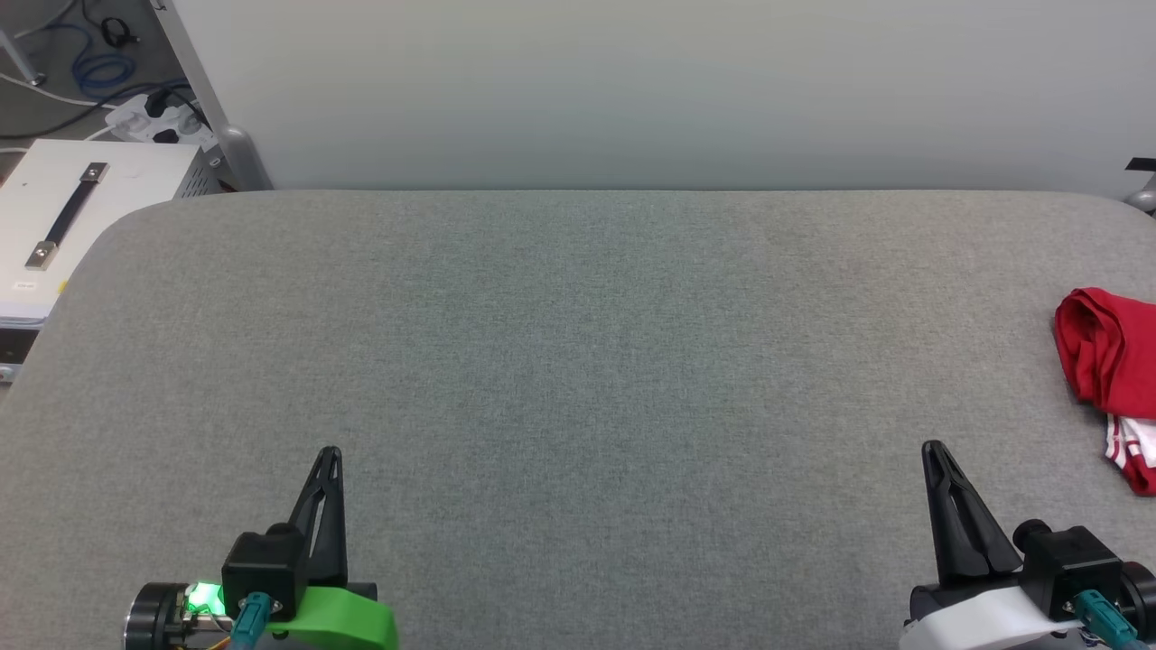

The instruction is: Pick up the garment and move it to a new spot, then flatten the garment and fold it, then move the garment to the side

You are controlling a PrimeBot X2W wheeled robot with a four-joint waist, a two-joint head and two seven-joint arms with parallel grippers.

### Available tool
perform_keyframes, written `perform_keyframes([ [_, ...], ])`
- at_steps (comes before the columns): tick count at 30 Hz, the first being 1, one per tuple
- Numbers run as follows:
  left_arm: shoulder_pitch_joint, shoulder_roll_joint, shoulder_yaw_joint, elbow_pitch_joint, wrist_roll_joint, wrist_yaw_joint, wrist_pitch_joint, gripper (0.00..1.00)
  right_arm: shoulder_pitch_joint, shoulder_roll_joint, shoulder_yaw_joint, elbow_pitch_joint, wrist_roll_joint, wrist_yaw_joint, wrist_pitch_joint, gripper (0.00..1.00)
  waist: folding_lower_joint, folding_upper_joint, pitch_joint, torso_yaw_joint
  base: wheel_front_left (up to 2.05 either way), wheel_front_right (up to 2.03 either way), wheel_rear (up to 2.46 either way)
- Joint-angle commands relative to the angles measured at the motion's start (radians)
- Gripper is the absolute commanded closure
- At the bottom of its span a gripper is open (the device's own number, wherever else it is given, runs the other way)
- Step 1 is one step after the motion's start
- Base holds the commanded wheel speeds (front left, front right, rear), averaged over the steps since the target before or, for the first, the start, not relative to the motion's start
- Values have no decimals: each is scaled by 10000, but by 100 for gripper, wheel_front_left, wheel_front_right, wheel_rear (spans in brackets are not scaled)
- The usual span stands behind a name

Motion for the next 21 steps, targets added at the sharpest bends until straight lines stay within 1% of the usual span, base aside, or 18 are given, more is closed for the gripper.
perform_keyframes([
  [1, -180, -52, 62, -36, 62, -49, 68, 100, -199, 24, 4, 44, -76, -2, 73, 100, 0, 0, -3, -10, 0, 0, 0],
  [21, -346, -207, 154, -62, 119, -98, 468, 100, -429, 44, 8, 164, -151, -3, 476, 100, 0, 0, -28, -140, 0, 0, 0],
])
